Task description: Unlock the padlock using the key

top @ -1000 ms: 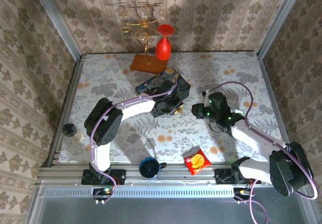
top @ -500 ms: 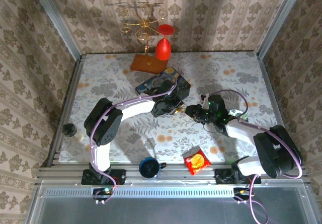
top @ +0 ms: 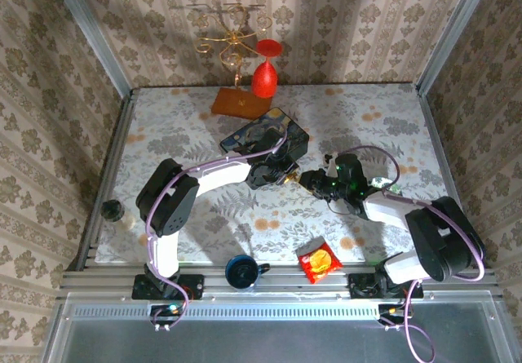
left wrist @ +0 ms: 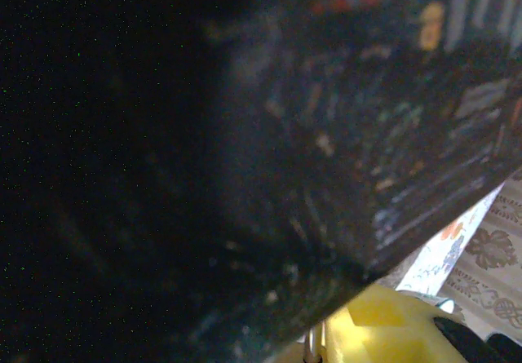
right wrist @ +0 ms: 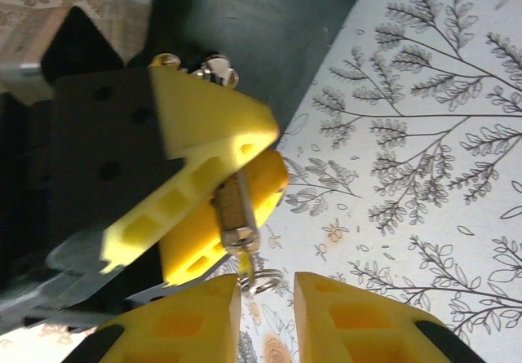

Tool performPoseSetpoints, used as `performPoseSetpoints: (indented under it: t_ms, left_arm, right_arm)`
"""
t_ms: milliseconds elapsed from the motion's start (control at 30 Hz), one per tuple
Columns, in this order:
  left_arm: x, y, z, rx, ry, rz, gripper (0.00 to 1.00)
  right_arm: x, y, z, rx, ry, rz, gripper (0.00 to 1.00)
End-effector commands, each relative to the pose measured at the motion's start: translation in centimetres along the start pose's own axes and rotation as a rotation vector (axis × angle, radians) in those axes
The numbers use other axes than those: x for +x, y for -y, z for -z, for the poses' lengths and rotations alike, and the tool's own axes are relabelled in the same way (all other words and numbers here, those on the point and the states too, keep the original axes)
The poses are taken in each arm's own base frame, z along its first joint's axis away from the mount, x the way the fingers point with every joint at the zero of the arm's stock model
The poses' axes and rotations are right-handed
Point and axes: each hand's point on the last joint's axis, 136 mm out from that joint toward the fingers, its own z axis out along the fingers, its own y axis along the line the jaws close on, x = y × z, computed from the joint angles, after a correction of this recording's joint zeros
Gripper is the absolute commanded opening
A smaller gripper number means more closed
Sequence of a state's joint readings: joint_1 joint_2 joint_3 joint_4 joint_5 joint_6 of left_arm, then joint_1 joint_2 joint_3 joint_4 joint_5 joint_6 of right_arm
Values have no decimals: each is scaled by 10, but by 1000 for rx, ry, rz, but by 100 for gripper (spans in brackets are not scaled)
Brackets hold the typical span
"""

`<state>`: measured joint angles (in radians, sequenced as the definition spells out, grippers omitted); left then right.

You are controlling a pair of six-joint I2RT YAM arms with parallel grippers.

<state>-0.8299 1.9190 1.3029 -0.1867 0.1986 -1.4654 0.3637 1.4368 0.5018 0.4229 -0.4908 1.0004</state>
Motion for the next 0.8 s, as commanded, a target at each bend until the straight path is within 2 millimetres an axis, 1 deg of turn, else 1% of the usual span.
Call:
performPoseSetpoints:
  t_ms: [0,267,367,767]
  left_arm:
    - [3,34,23,119,4,-40,0]
    - [4,33,22,120,-3,-37,0]
    - [4,34,22,126,-3,-40,0]
    - [-1,40,25,181,28,-21,0]
  right_arm:
    - [-10,-17,-4,-55,25,8,24]
    - [-15,-19,-7,-80,47,-10,21]
    - [-15,-20,-8,-86,43,-20,17]
    - [-11,-13,-18,-142,34,-116,11]
